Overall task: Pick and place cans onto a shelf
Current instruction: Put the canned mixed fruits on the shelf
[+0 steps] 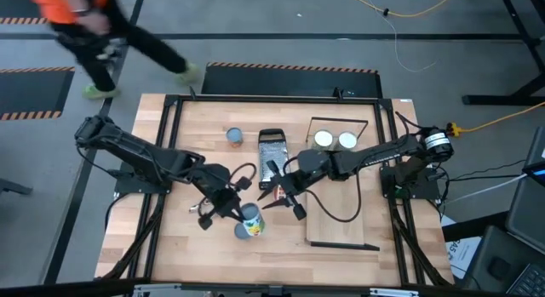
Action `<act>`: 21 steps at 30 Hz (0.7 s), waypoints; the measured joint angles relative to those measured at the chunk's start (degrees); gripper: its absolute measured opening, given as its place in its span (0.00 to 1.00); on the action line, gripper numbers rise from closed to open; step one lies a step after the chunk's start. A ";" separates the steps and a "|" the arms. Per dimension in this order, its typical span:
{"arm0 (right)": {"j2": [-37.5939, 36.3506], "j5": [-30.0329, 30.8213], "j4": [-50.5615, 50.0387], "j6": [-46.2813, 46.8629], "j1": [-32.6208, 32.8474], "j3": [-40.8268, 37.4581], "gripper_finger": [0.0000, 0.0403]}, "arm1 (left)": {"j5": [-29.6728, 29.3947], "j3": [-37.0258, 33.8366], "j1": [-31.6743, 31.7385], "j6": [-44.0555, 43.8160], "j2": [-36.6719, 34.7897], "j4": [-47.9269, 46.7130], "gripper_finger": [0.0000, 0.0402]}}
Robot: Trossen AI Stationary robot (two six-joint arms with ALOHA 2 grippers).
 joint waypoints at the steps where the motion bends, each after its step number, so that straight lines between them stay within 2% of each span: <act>1: 0.00 0.01 -0.42 0.00 0.00 0.00 0.32 | -0.41 -0.07 0.00 0.02 0.96 -0.10 0.02; 5: 0.00 0.02 -3.61 0.00 0.00 0.00 0.32 | -1.13 -0.07 0.00 0.25 5.24 0.25 0.02; 14: 0.00 0.04 -14.79 0.03 0.00 0.00 0.32 | -8.76 -0.09 0.00 0.30 13.74 2.29 0.02; 21: 0.00 0.08 -17.47 0.04 0.00 0.00 0.32 | -12.73 -0.09 -0.02 0.23 17.74 2.32 0.06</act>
